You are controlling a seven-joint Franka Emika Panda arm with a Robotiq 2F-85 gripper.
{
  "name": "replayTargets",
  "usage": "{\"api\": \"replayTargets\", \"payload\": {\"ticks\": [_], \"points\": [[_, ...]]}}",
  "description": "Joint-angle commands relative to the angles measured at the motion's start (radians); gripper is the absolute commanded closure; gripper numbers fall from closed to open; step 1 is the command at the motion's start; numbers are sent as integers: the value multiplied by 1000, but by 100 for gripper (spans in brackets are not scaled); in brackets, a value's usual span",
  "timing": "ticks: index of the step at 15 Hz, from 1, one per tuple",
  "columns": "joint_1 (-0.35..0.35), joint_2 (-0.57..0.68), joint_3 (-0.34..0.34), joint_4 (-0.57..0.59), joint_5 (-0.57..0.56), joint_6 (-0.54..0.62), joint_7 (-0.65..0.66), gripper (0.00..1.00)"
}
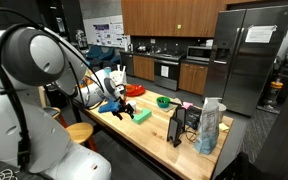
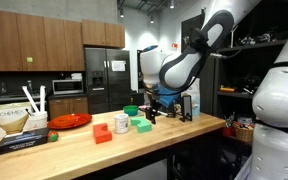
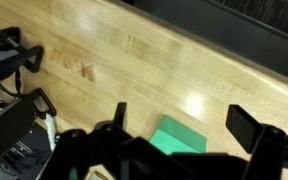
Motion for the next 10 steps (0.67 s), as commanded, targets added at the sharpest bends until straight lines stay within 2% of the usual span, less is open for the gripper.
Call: {"api": "replayTargets", "payload": {"ticks": [1,5,10], "points": [[7,32,-9,38,3,-24,28,0],[0,45,-3,56,-11,-10,118,0],[2,55,4,71,-25,-51,243,0]]}}
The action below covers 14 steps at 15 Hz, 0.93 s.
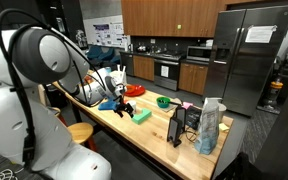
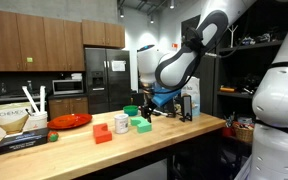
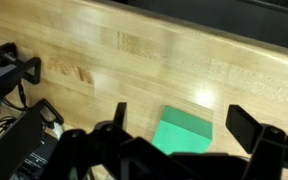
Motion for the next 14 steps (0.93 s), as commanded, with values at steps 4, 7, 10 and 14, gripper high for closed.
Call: {"api": "replayTargets", "payload": {"ticks": [4,7,10,14], "points": [[11,26,-2,41,-13,-68,166,0],[24,35,-10,50,-10,-76,183,0],[25,36,-7,48,-30,-68,215,0],[28,39,-6,50,-64,-81,243,0]]}}
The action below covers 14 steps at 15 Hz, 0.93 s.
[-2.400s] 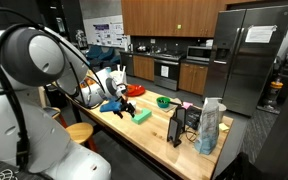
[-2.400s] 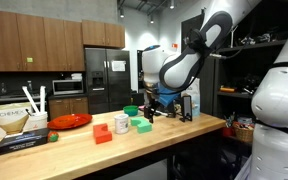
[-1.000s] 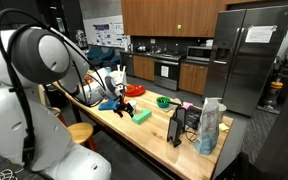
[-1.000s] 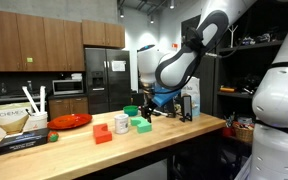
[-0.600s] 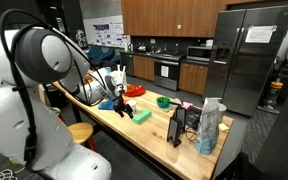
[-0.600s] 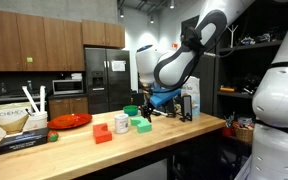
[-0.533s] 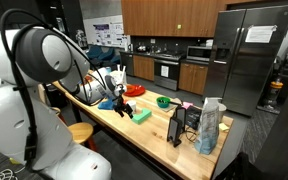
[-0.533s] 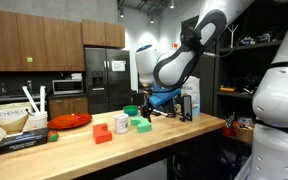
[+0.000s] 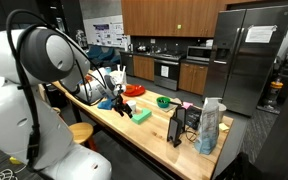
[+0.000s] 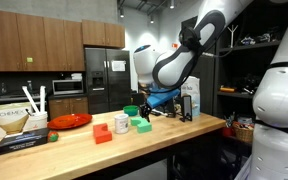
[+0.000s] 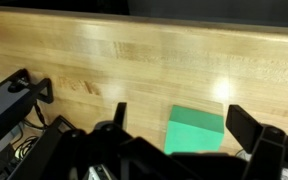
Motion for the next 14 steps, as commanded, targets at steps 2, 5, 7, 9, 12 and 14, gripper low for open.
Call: {"api": "replayTargets", "payload": {"ticks": [2,5,7,9,12,14], "points": [[23,2,-21,1,-17,-11,10,0],[27,2,-21,1,-17,-18,10,0],[27,2,-21,1,-17,-18,10,0],[34,19,-31,24,15,-41,-26,0],[5,25,-16,35,-88,-29,71,0],[-7,23,-8,33,-183,-10,149,0]]}}
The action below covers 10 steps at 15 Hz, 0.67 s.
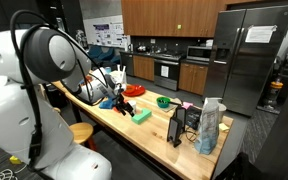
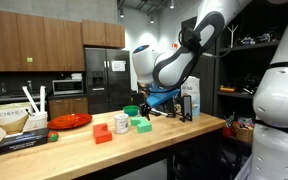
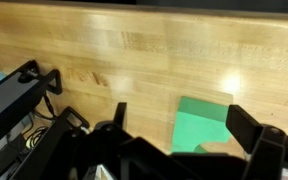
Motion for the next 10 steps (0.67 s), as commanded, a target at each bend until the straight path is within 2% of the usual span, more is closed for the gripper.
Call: {"api": "replayTargets", "payload": {"ticks": [1,8,9,10], "points": [[-9,16,-1,18,-124,4,116,0],[32,37,-26,33,-52,-28,145,0],[-9,59,-50,-91,-140,109,210,0],[-13,78,-57,-98,-166,137,234,0]]}}
